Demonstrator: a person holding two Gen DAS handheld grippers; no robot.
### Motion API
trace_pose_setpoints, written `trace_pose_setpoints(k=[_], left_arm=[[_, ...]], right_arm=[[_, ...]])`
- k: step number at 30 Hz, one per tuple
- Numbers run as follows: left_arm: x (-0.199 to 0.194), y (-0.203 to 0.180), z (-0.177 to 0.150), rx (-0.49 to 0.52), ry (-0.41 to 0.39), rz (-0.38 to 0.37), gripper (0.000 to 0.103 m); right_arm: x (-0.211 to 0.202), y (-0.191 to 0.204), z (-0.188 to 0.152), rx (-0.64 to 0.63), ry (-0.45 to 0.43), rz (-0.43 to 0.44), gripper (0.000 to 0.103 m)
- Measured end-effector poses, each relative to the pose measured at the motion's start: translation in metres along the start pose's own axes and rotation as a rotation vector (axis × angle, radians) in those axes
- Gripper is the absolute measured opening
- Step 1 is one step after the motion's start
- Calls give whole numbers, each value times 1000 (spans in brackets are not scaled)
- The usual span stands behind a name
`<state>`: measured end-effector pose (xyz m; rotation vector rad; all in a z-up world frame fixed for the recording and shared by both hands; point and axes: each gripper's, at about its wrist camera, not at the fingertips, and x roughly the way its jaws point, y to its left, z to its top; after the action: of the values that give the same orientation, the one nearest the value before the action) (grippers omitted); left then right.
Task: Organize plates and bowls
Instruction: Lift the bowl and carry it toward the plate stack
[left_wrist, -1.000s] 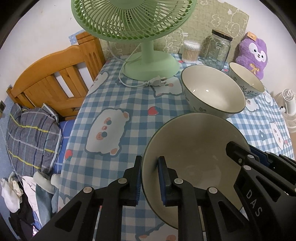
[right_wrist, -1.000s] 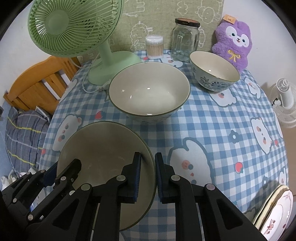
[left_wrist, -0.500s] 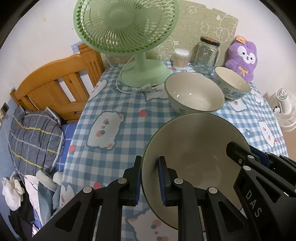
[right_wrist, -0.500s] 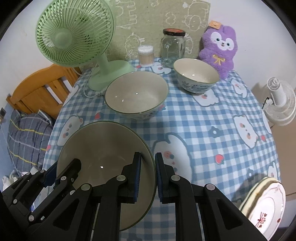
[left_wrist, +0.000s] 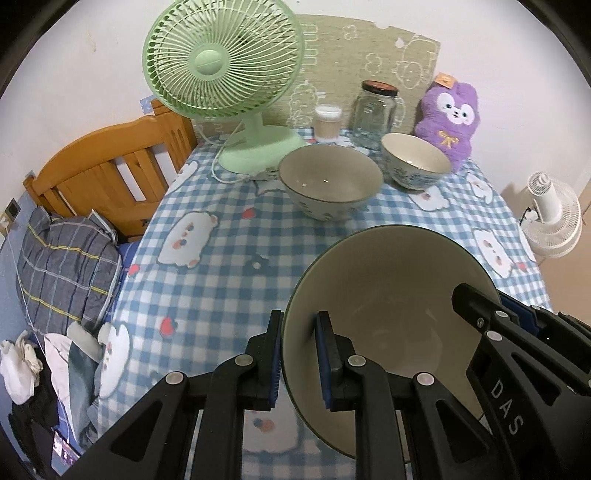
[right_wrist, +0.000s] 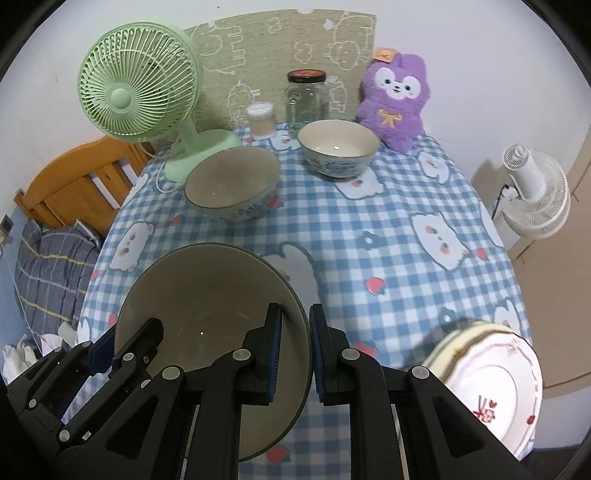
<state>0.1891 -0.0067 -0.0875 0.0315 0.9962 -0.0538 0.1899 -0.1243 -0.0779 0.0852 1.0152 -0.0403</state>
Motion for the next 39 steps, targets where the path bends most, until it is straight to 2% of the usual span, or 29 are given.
trace_pose_setpoints(k=[16, 39], left_arm=[[-16, -38, -46, 8, 23, 2, 14], [-10, -55, -93, -9, 59, 41, 15]], right_arm=[[-12, -36, -45, 10, 19, 7, 19], [1, -51, -89, -13, 60, 23, 19]])
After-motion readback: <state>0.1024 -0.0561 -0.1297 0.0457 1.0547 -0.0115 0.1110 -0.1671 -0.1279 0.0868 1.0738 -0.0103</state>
